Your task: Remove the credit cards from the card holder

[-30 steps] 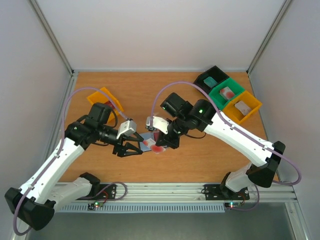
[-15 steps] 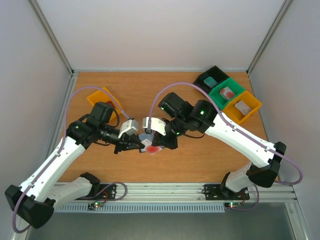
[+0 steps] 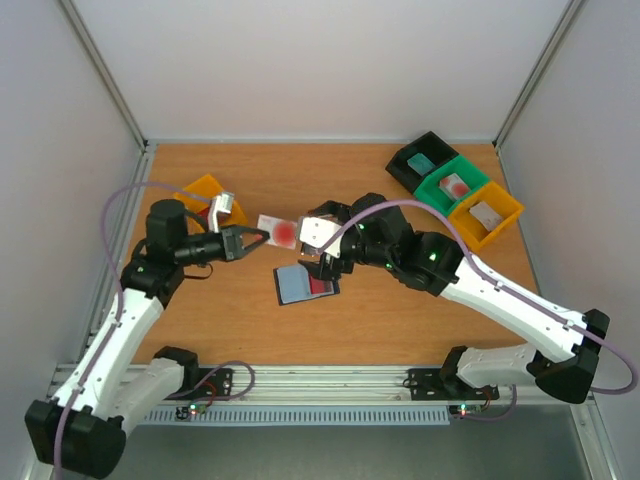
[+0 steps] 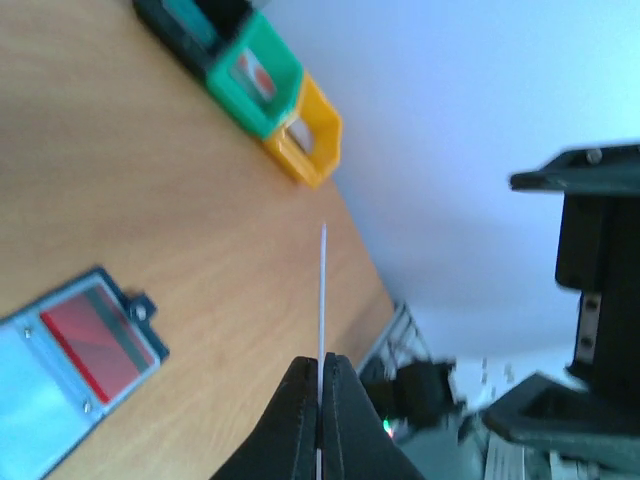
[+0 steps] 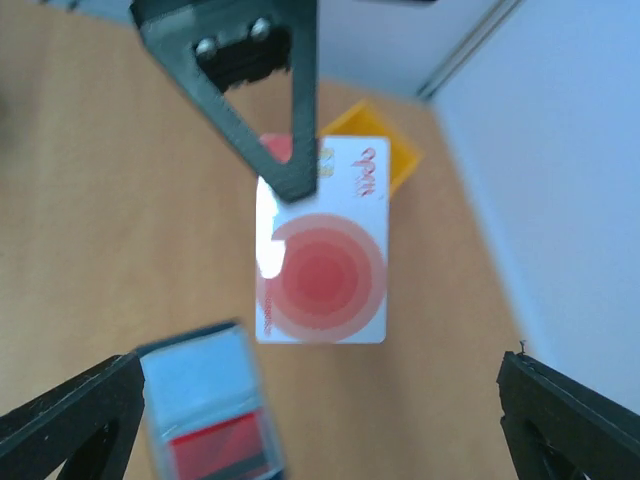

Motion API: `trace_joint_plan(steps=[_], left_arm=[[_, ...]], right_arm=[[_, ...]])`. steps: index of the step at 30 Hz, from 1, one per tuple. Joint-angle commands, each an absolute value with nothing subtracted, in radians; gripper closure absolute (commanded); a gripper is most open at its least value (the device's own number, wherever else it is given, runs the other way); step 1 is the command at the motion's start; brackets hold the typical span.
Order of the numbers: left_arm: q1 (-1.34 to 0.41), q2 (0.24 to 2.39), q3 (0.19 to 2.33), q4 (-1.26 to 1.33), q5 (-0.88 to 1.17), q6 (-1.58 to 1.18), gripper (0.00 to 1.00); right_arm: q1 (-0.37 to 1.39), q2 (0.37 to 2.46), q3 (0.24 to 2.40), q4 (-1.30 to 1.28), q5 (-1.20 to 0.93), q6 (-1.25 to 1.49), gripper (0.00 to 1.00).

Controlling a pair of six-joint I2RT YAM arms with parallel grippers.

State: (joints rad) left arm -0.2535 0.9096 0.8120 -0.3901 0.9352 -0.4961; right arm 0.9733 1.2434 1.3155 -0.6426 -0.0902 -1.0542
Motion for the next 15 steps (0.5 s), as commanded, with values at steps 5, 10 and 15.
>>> trace_joint_plan(steps=[5, 10, 15], left_arm=[[-0.135, 0.749, 0.73, 0.098, 0.769, -0.954, 1.0], [-0.03, 0.717, 0.615, 0.369, 0.656, -1.2, 1.0], [0.004, 0.66, 0.578, 0.46, 0.655, -1.242, 1.0]], right_arm=[[1.028, 1.31, 1.064, 0.404, -0.006, -1.609, 0.21], [1.027, 1.496, 1.038, 0.872, -0.073, -1.884, 0.21], [1.024, 1.639, 1.12, 0.962, -0.107, -2.081, 0.27]])
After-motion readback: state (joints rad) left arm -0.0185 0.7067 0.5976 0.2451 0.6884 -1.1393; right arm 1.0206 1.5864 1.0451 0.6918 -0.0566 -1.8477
